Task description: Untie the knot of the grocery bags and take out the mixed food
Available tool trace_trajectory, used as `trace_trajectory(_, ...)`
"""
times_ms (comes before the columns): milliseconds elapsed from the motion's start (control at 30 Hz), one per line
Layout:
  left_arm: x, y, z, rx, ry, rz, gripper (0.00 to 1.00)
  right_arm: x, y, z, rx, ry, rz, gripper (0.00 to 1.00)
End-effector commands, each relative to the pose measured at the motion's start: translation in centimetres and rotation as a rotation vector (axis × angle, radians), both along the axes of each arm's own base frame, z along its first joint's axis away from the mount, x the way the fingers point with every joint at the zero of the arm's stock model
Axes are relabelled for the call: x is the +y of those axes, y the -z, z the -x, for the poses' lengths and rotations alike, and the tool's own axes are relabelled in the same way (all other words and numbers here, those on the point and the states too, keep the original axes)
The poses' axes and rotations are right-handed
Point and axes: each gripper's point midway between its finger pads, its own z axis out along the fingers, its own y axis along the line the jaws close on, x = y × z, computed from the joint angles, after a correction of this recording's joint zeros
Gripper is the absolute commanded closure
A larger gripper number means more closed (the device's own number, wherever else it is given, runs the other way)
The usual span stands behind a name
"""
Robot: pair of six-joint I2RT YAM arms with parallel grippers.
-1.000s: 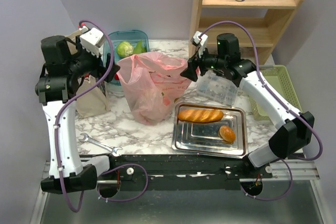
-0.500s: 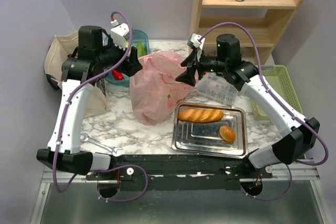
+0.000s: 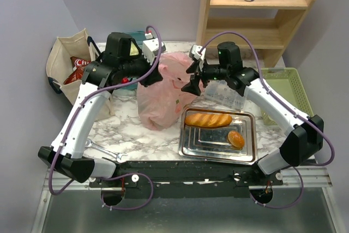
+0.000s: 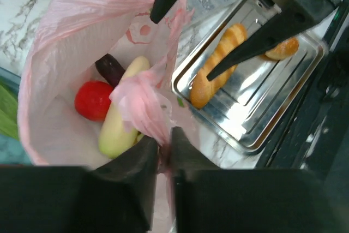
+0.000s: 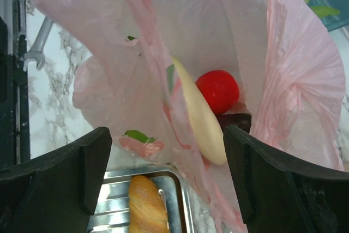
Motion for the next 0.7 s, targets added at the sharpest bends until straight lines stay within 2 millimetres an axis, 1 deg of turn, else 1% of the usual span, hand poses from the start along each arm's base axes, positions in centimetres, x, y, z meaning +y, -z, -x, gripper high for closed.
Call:
trace_trajectory(0,-0.6,-1.7,2.2,-0.109,0.162,0.021,1.0,1.2,-0.2,-0.1,-0.128,-0.082,-0.027,0.08)
trace_trajectory(33,-0.6,-1.9,2.6,-0.14,0.182,0.029,1.0,1.6,0.0,0.0,-0.144,-0.101,-0.025,0.07)
trace_trajectory(133,-0.8,-2.4,5.0,-0.216,0.308,0.046,1.0,3.0,0.8,0.5,-0.172,-0.157,-0.019,0.07)
trace_trajectory(200,-0.8,-2.7,5.4,-0.243,0.321,0.058,1.0,4.2,1.3,1.0,-0.194,-0.2,-0.012,0.09)
trace_trajectory(233,-0.8,-2.9,5.7,-0.258,0.339,0.062,1.0,4.7,1.8,1.3,-0.207,-0.219,0.0,0.11)
trace_trajectory(267,-0.8,-3.1,6.2,-0.277,0.364,0.066,1.0,5.2,2.4,1.6,-0.217,-0.237,0.017,0.16)
trace_trajectory(333,-0.7,-3.7,7.5,-0.332,0.421,0.071,1.0,5.4,3.6,1.8,-0.222,-0.255,0.055,0.43)
trace_trajectory(367,-0.5,-3.8,8.1,-0.367,0.443,0.061,1.0,5.3,3.8,1.7,-0.221,-0.246,0.063,0.57)
trace_trajectory(400,-0.1,-3.6,8.4,-0.398,0.456,0.034,1.0,5.0,4.0,1.5,-0.22,-0.225,0.077,0.76)
trace_trajectory(433,0.4,-3.2,8.3,-0.426,0.452,-0.001,0.98,4.7,4.0,1.4,-0.233,-0.211,0.086,0.9)
trace_trajectory(467,1.0,-2.3,7.7,-0.446,0.433,-0.056,0.86,4.4,3.7,1.3,-0.252,-0.192,0.091,0.99)
trace_trajectory(533,2.3,-0.3,6.0,-0.478,0.393,-0.177,0.67,3.7,3.3,1.4,-0.293,-0.166,0.09,0.99)
trace_trajectory(600,3.1,1.3,4.7,-0.482,0.392,-0.262,0.43,3.2,2.9,1.9,-0.322,-0.158,0.084,0.99)
trace_trajectory(633,3.3,1.8,4.2,-0.483,0.399,-0.284,0.34,2.9,2.9,1.9,-0.327,-0.156,0.086,0.99)
trace_trajectory(667,3.3,2.5,3.8,-0.475,0.41,-0.298,0.3,2.8,2.8,2.0,-0.33,-0.153,0.089,0.99)
